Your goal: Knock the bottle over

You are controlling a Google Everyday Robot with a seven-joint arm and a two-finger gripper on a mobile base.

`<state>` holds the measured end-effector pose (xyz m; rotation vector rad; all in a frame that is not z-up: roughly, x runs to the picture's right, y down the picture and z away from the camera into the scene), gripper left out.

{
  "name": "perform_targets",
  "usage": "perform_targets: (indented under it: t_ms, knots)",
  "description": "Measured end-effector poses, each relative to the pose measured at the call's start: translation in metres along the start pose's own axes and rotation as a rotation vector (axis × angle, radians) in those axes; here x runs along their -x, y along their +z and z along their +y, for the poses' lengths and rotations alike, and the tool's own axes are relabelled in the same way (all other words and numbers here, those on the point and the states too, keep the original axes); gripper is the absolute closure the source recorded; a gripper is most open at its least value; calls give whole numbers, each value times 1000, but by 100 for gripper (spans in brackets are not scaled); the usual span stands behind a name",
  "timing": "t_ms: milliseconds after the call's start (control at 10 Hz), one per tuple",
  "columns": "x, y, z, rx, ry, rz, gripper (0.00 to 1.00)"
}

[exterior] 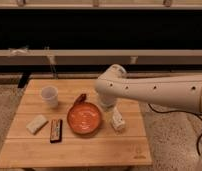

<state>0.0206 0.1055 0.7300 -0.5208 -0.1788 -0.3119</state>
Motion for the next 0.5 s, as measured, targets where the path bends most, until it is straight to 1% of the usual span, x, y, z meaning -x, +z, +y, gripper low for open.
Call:
perform_targets:
  t_ms: [200, 500]
  knots:
    - [6, 3, -4, 6, -44, -24, 20]
    - [6, 3, -4, 7, -48, -27, 20]
